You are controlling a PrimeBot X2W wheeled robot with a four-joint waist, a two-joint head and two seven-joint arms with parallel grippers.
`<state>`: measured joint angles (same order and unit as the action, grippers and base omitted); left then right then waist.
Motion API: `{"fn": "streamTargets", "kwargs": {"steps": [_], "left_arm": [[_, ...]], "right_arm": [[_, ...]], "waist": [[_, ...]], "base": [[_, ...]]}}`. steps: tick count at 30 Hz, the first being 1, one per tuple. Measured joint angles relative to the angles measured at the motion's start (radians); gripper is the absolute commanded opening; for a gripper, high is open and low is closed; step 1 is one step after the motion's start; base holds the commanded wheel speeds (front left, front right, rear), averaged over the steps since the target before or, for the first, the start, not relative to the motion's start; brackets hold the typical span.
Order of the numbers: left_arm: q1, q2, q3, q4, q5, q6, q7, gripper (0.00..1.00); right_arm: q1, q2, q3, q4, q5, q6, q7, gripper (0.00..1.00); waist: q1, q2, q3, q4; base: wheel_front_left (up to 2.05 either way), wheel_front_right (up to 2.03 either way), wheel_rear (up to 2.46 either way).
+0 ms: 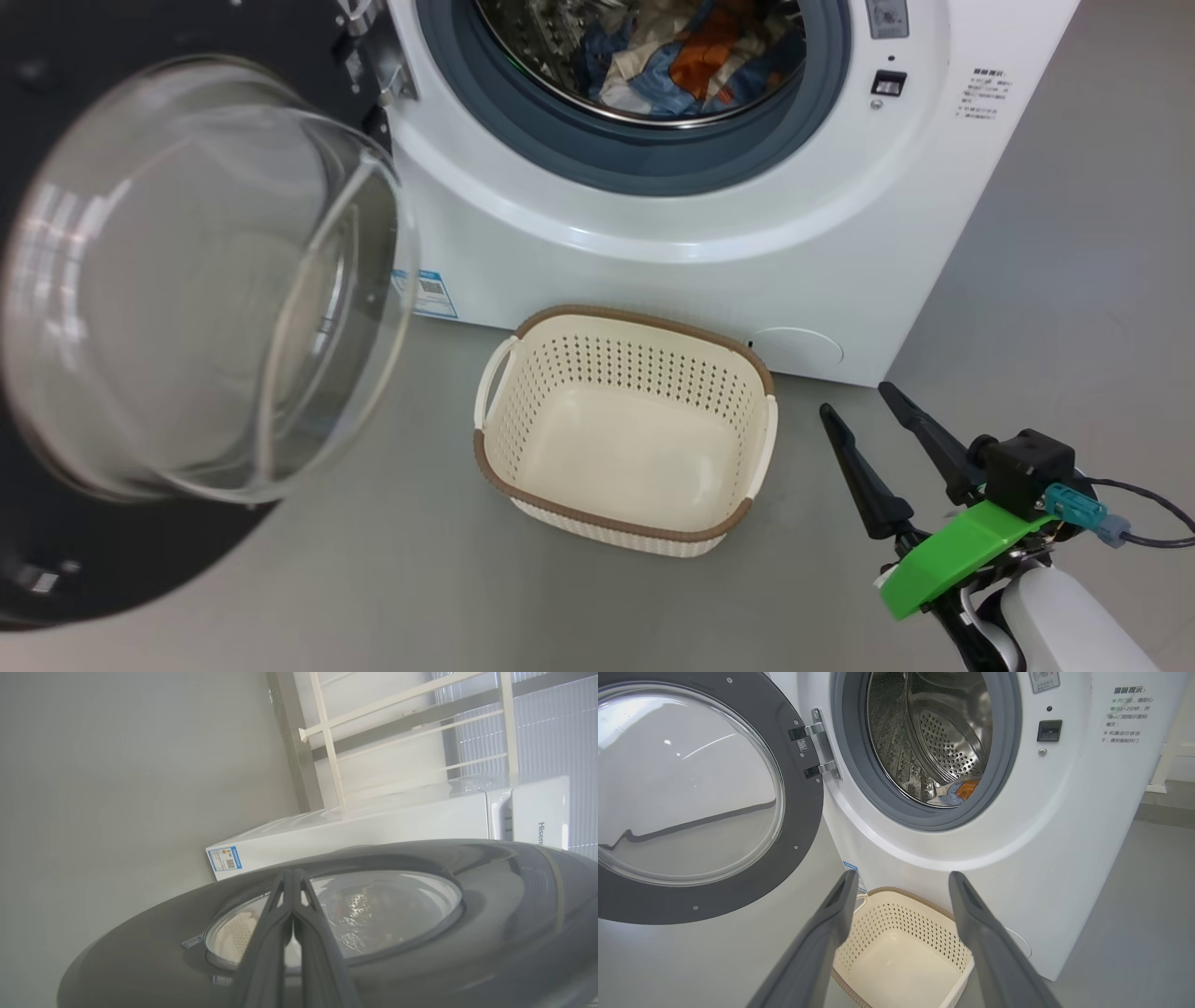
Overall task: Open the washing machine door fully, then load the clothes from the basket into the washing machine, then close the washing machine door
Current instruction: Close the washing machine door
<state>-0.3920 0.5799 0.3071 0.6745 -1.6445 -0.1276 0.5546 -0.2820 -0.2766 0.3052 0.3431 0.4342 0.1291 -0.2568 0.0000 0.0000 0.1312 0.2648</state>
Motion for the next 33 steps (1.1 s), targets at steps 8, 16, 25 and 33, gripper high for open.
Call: {"fn": "streamTargets", "kwargs": {"steps": [8,16,25,33], "left_arm": [[0.095,-0.045,-0.028,-0.116,-0.035,0.0,0.161,0.0],[0.184,-0.089,-0.03,-0.275,-0.068,0.0,0.239,0.0],[0.266,-0.142,-0.07,-0.414,-0.067,0.0,0.29,0.0],[0.329,-0.174,-0.071,-0.509,-0.07,0.0,0.3,0.0]], "right_arm": [[0.024,0.03,-0.01,0.001,0.0,0.0,0.0,1.0],[0.051,0.063,-0.03,0.0,0.007,0.0,0.0,1.0],[0.061,0.083,-0.037,-0.003,0.01,0.0,0.0,1.0],[0.079,0.089,-0.05,-0.007,0.01,0.0,0.0,1.0]], "waist": [[0.0,0.0,-0.041,0.012],[0.0,0.0,-0.083,0.02],[0.0,0.0,-0.116,0.0],[0.0,0.0,-0.124,-0.045]], "base": [[0.0,0.0,0.0],[0.0,0.0,0.0],[0.0,0.0,0.0],[0.0,0.0,0.0]]}}
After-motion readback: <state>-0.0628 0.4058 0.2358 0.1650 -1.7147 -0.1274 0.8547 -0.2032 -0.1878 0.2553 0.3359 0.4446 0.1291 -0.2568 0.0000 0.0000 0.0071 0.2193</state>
